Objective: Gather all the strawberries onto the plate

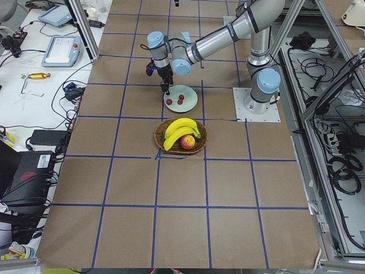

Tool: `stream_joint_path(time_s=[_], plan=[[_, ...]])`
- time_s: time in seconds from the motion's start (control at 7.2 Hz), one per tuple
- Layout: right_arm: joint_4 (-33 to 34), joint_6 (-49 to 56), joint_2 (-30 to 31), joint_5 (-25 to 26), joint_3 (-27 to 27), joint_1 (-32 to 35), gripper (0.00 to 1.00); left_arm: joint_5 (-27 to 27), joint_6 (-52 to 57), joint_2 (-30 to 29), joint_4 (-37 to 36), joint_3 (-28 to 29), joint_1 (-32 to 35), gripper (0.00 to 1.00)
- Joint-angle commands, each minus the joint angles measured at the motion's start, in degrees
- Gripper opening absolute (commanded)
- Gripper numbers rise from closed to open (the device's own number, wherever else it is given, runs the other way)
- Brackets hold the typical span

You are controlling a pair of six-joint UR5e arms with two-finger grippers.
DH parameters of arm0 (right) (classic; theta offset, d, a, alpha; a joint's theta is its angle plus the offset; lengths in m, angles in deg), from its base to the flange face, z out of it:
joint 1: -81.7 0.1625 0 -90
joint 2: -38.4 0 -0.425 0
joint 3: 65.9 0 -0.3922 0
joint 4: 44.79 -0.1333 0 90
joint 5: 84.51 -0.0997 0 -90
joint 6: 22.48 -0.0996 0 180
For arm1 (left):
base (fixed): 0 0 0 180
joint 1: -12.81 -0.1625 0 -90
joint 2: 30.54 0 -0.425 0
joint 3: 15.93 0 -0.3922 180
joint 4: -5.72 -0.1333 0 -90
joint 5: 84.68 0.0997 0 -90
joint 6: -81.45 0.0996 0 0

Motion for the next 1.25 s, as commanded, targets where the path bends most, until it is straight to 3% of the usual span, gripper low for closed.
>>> stream_joint_path(time_s=[0.0, 0.28, 0.56, 0.83, 0.97, 1.11], plan=[[-1.50, 0.19, 0.95, 2.76, 0.42, -0.09, 1.00, -1.13, -6.87, 4.56, 0.64, 6.57, 1.03, 1.00], [-6.32, -0.69, 2.10, 2.06, 2.52, 0.52, 1.00, -3.08, -9.89, 9.13, 9.73, 10.89, 2.70, 1.00], [-16.04, -0.69, 2.10, 1.97, 10.14, 0.79, 1.00, -4.39, -9.81, 12.74, 21.79, 16.42, 2.62, 1.00], [-16.71, -0.69, 1.84, 1.88, 11.76, 1.40, 1.00, -4.93, -12.86, 14.85, 20.35, 15.74, 2.71, 1.00], [-16.71, -0.69, 1.84, 1.71, 11.41, 1.58, 1.00, -6.49, -19.32, 14.69, 19.29, 13.74, 3.49, 1.00], [-16.63, -0.69, 1.93, 1.71, 11.41, 1.58, 1.00, -7.55, -25.57, 15.13, 18.50, 10.67, 7.93, 1.00]])
